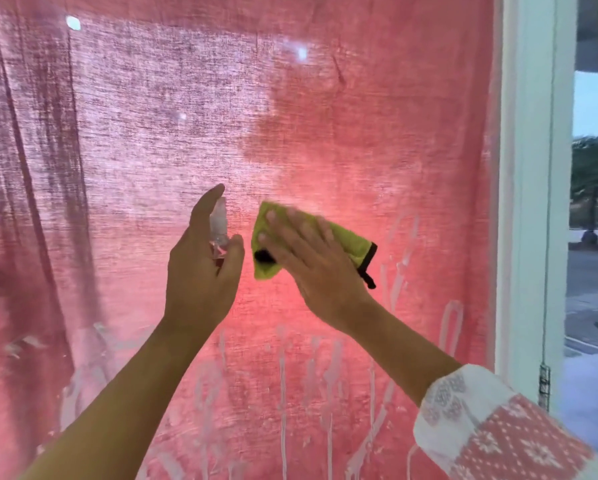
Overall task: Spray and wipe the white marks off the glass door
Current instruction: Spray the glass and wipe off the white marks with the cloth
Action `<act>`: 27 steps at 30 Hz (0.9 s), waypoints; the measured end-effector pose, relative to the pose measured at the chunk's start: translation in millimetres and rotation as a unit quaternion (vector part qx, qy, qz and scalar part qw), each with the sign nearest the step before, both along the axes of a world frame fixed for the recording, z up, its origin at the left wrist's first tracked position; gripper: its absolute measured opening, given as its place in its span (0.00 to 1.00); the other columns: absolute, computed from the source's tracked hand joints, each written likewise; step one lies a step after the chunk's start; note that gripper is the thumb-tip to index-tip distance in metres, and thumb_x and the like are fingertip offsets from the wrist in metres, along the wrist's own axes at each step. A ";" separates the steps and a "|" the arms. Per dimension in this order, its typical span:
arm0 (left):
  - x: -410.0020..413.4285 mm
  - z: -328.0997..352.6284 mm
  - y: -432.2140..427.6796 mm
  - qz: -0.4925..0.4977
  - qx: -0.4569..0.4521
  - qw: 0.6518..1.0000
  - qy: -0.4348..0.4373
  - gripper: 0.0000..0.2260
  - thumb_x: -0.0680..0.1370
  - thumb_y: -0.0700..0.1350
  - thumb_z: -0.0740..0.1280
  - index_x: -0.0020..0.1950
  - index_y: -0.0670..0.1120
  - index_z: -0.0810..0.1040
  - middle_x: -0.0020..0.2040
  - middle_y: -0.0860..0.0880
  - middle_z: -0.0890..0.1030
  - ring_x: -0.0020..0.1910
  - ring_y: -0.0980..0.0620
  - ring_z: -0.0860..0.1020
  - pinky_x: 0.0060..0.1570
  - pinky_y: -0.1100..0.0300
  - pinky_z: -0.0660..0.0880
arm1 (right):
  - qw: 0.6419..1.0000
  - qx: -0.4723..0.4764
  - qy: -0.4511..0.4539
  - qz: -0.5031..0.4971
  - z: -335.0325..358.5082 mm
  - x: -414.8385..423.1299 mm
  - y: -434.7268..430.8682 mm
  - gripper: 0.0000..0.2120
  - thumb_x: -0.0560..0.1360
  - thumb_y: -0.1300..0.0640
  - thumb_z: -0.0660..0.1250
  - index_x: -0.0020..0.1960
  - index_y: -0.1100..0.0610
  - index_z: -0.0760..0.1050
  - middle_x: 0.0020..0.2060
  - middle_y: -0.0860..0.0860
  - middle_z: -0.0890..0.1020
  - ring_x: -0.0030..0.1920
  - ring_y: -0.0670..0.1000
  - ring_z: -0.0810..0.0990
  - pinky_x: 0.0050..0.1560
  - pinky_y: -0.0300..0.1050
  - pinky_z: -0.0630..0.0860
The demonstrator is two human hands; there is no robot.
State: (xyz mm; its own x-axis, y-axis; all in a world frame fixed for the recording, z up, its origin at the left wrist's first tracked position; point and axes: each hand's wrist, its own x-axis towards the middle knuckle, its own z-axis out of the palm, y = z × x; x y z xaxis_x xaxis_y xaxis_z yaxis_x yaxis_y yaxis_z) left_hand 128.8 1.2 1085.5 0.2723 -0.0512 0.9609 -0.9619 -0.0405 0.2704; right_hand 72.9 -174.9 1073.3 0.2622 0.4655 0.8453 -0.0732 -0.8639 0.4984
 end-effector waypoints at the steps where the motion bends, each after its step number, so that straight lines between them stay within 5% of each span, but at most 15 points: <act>1: -2.5 -0.2 -6.0 -0.001 -0.003 1.000 0.001 0.24 0.80 0.41 0.62 0.74 0.55 0.62 0.27 0.50 0.71 0.25 0.51 0.71 0.26 0.61 0.67 | 0.999 -0.034 0.028 -0.006 -12.8 -6.6 -9.3 0.28 0.76 0.71 0.57 0.74 0.56 0.61 0.74 0.55 0.61 0.76 0.57 0.56 0.75 0.57 0.49; 4: -9.0 -0.7 -20.7 -0.001 -0.004 1.000 -0.002 0.23 0.80 0.41 0.62 0.75 0.53 0.62 0.26 0.52 0.70 0.24 0.53 0.71 0.24 0.64 0.66 | 0.993 -0.091 0.072 -0.031 -41.4 -31.4 -47.8 0.27 0.78 0.70 0.55 0.74 0.55 0.61 0.74 0.53 0.62 0.76 0.55 0.56 0.75 0.55 0.50; 11: -26.9 3.3 -56.4 0.007 -0.012 1.000 0.001 0.24 0.80 0.39 0.62 0.74 0.51 0.62 0.26 0.56 0.67 0.24 0.57 0.69 0.24 0.70 0.62 | 0.999 0.050 -0.011 0.007 -41.0 -32.4 -54.2 0.25 0.78 0.70 0.58 0.74 0.56 0.63 0.74 0.55 0.63 0.76 0.57 0.57 0.74 0.59 0.53; 20: -54.7 -13.7 -102.7 0.002 0.005 1.000 -0.013 0.27 0.80 0.37 0.61 0.75 0.55 0.57 0.31 0.59 0.67 0.24 0.57 0.68 0.26 0.73 0.62 | 0.984 -0.135 0.116 -0.023 -92.8 -78.0 -137.0 0.25 0.80 0.67 0.55 0.75 0.55 0.61 0.76 0.51 0.59 0.76 0.54 0.56 0.75 0.54 0.53; 23: -61.5 -18.9 -107.5 0.011 0.062 0.998 -0.019 0.29 0.80 0.38 0.60 0.76 0.57 0.54 0.35 0.59 0.66 0.26 0.57 0.69 0.26 0.73 0.64 | 0.995 -0.065 0.078 -0.021 -98.0 -96.3 -167.7 0.28 0.78 0.68 0.58 0.75 0.53 0.59 0.77 0.49 0.56 0.76 0.54 0.58 0.75 0.55 0.53; 27: -75.0 -5.2 -111.6 0.036 0.113 0.992 -0.034 0.24 0.79 0.39 0.61 0.75 0.52 0.62 0.34 0.59 0.68 0.27 0.59 0.70 0.26 0.72 0.64 | 0.995 0.102 -0.009 -0.006 -82.4 -103.3 -179.4 0.29 0.77 0.68 0.58 0.75 0.55 0.58 0.77 0.51 0.55 0.76 0.56 0.56 0.74 0.59 0.53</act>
